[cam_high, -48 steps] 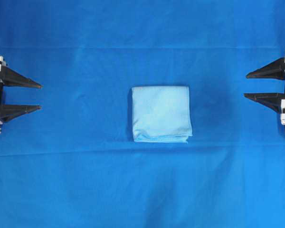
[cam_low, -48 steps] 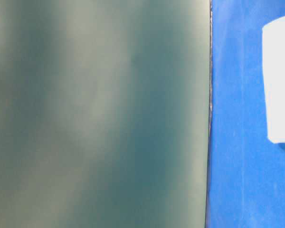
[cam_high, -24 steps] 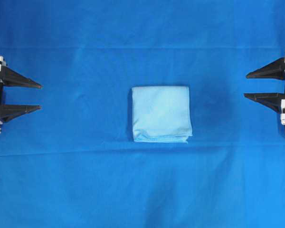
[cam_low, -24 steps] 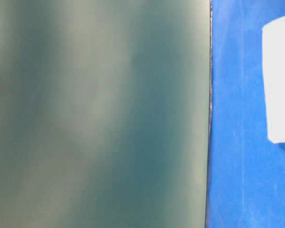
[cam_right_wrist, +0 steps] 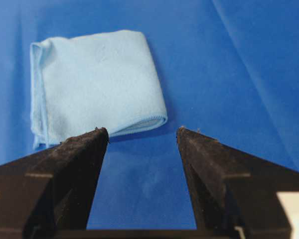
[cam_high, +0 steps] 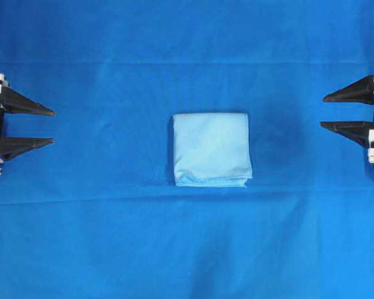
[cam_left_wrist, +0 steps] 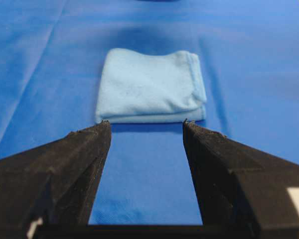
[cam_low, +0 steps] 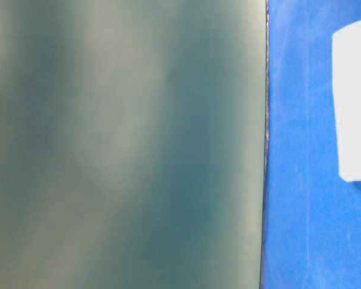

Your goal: Fold the light blue towel.

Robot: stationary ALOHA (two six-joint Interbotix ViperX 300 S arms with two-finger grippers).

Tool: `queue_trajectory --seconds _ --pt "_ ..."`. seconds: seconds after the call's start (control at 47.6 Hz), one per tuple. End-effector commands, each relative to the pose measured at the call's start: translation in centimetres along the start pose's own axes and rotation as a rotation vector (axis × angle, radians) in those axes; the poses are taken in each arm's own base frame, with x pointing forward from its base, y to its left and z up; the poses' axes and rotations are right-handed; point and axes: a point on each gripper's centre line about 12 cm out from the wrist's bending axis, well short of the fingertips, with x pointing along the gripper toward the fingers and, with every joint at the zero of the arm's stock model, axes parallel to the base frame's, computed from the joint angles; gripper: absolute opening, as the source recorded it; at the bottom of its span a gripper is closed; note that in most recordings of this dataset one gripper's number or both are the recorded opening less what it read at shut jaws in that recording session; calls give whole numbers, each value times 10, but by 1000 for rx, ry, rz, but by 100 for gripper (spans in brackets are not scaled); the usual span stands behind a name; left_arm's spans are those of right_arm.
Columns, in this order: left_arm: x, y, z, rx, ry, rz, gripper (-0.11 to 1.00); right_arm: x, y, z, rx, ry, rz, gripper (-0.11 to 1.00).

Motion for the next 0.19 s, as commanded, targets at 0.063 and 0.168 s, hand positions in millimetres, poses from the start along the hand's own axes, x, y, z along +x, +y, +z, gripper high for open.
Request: queue_trajectory --seconds 0.063,0.168 --pt "1 1 4 0 -8 3 58 1 -1 4 5 -6 -6 62" --pt "1 1 4 0 -8 3 58 1 -1 4 5 -6 -6 62"
